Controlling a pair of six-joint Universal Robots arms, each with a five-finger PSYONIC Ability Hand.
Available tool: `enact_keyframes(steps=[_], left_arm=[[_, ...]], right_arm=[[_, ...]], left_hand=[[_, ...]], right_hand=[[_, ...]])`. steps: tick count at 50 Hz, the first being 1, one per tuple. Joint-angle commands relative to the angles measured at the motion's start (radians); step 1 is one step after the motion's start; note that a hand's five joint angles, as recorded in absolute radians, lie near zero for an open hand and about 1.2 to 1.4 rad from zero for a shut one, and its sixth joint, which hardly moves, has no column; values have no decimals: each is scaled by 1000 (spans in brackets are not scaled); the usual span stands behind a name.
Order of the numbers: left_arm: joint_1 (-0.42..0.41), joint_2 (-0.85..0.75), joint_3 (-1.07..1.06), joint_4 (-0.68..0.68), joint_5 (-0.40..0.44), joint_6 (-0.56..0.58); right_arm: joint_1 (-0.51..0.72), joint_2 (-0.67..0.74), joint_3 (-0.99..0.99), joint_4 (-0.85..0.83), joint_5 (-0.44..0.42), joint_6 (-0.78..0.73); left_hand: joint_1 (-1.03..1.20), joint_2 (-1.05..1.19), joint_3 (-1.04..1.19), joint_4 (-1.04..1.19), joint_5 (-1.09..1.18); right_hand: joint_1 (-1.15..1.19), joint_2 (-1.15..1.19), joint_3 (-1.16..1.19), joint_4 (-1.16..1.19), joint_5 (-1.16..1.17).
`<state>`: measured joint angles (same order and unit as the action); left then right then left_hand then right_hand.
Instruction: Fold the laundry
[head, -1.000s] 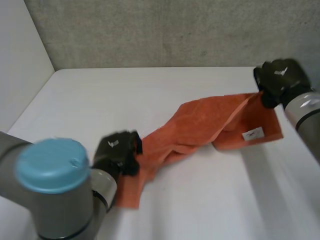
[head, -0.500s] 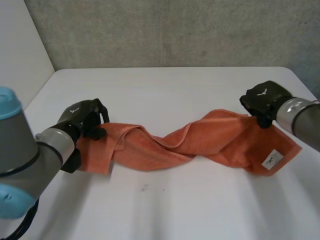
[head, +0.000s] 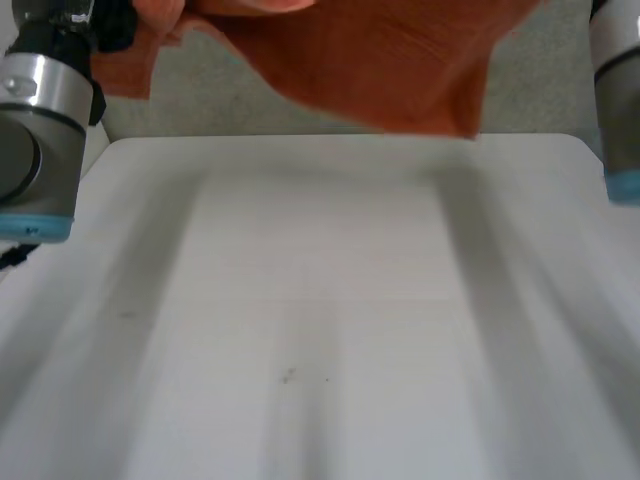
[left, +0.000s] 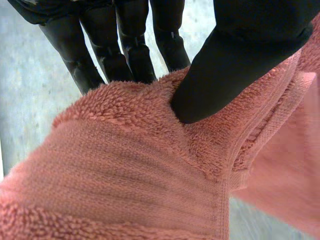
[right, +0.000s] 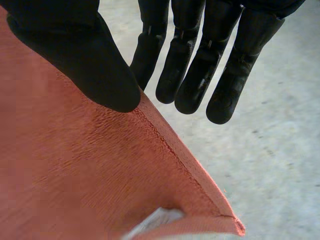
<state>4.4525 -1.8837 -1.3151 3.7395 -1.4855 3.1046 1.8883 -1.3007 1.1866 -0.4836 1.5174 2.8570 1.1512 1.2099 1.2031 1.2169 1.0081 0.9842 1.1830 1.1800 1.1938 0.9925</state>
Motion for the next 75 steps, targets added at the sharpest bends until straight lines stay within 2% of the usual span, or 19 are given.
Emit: enact_keyframes(steps=[1, 5, 7, 8, 9, 11, 17, 19, 23, 27, 33, 38, 43, 48, 55, 58, 63, 65, 75], left_arm=[[50, -23, -194, -47, 24, -27], [62, -135, -297, -53, 53, -15], [65, -171, -314, -66, 54, -14], [65, -208, -326, -81, 54, -14], [65, -209, -326, -81, 54, -14], [67, -259, -335, -140, 54, -5], [70, -241, -360, -259, 57, 66], [70, -163, -386, -320, 54, 121], [53, -85, -430, -360, 51, 144], [5, 10, -490, -368, 44, 140], [-81, 52, -513, -357, 27, 140], [-119, 32, -512, -320, -45, 140], [-154, -78, -471, -247, -145, 141], [-159, -155, -434, -193, -197, 146], [-159, -195, -412, -171, -205, 152], [-157, -206, -403, -155, -205, 151], [-157, -227, -394, -125, -205, 151], [-157, -242, -389, -112, -202, 147], [-159, -258, -394, -112, -205, 150]], right_arm=[[0, -52, 325, 100, -193, -14], [-3, -28, 430, 146, -244, -30], [-3, 53, 499, 178, -250, -60], [-3, 54, 499, 178, -250, -61], [-5, 88, 525, 183, -250, -80], [-3, 119, 539, 184, -246, -105], [-2, 135, 542, 184, -244, -134], [-5, 133, 538, 183, -246, -127], [-6, 103, 536, 183, -244, -68], [-11, 45, 534, 184, -244, -21], [-14, -49, 531, 207, -246, 31], [-6, -124, 522, 256, -246, 33], [-2, -187, 510, 298, -246, 45], [-3, -264, 493, 322, -250, 64], [-17, -393, 453, 356, -247, 104], [-17, -417, 441, 367, -247, 123], [-18, -439, 427, 390, -252, 142], [-18, -440, 426, 395, -252, 143], [-40, -437, 416, 393, -241, 145]], left_hand=[[245, 186, 193, 179, 214], [245, 186, 193, 179, 214], [245, 186, 193, 179, 214], [91, 33, 40, 26, 60], [90, 31, 38, 24, 58], [-389, -448, -441, -455, -421], [-632, -691, -684, -698, -664], [-767, -826, -819, -833, -798], [-852, -911, -904, -918, -884], [-853, -911, -904, -918, -884], [-853, -911, -904, -918, -884], [-847, -905, -899, -912, -878], [-832, -891, -884, -898, -863], [-771, -829, -823, -836, -802], [-673, -732, -725, -739, -705], [-518, -577, -570, -584, -549], [-412, -471, -464, -478, -444], [-228, -287, -280, -294, -260], [-195, -254, -247, -261, -226]], right_hand=[[412, 213, 216, 202, 229], [412, 213, 216, 202, 229], [412, 213, 216, 202, 229], [412, 213, 216, 202, 229], [412, 213, 216, 202, 229], [412, 213, 216, 202, 229], [412, 213, 216, 202, 229], [412, 213, 216, 202, 229], [412, 213, 216, 202, 229], [412, 213, 216, 202, 229], [412, 213, 216, 202, 229], [412, 213, 216, 202, 229], [412, 213, 216, 202, 229], [412, 213, 216, 202, 229], [412, 213, 216, 202, 229], [412, 213, 216, 202, 229], [412, 213, 216, 202, 229], [412, 213, 216, 202, 229], [412, 213, 216, 202, 229]])
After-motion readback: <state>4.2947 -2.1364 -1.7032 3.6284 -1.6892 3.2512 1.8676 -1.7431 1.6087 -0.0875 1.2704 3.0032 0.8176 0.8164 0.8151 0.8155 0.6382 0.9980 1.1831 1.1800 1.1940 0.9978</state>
